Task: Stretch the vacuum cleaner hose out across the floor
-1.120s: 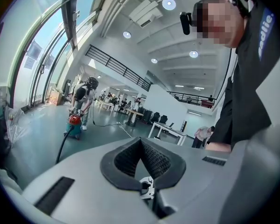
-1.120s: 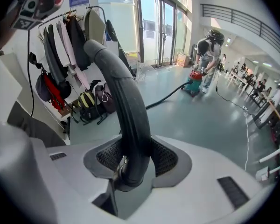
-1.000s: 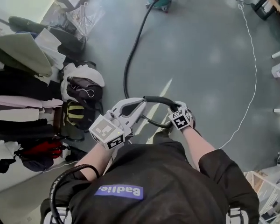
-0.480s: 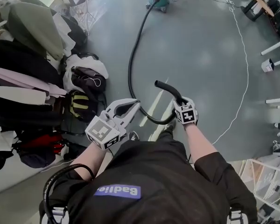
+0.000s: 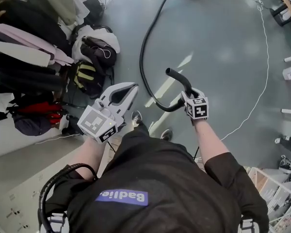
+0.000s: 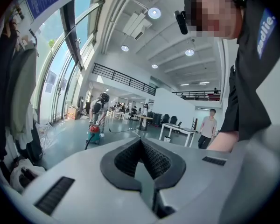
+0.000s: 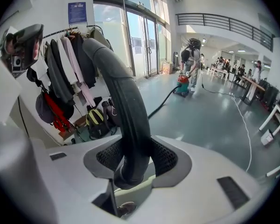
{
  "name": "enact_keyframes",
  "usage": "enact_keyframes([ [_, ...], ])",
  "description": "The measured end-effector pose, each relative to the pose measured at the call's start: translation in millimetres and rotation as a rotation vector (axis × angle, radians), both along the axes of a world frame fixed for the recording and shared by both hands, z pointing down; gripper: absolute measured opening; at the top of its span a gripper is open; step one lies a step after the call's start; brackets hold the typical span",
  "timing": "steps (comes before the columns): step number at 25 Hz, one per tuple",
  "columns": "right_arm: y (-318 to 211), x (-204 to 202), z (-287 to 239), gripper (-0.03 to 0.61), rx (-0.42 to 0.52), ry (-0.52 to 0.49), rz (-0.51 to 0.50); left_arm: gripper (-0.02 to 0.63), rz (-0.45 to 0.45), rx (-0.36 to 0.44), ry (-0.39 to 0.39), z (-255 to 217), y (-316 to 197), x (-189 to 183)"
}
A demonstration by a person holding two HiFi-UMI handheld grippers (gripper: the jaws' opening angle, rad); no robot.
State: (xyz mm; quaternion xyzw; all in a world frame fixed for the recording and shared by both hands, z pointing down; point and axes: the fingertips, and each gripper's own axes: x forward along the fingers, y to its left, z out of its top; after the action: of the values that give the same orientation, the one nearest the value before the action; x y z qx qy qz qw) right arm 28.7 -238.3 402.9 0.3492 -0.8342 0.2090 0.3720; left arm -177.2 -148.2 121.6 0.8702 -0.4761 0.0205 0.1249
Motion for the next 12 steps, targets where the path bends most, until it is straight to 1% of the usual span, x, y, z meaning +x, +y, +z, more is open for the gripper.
enact_keyframes([
  [3, 22.3, 26.3, 2.5, 0.175, -0.009, -0.026, -0.024, -0.004, -0.06, -0.012, 0.0, -1.4, 27.8, 31.4],
  [7, 53.3, 60.4, 4.6, 0.175, -0.02, -0.045, -0.059, -0.005, -0.1, -0.008, -0.023, -10.4, 62.9, 69.5],
  [9, 62.3, 72.5, 6.3, 0.175, -0.025, -0.056, -0.056, -0.005, -0.113, -0.002, -0.037, -14.4, 76.0, 78.9],
  [12, 79.8, 81.9, 8.6, 0.175, -0.037, -0.075, -0.031, -0.005, -0.131, -0.002, -0.05, -18.7, 96.5, 82.1],
])
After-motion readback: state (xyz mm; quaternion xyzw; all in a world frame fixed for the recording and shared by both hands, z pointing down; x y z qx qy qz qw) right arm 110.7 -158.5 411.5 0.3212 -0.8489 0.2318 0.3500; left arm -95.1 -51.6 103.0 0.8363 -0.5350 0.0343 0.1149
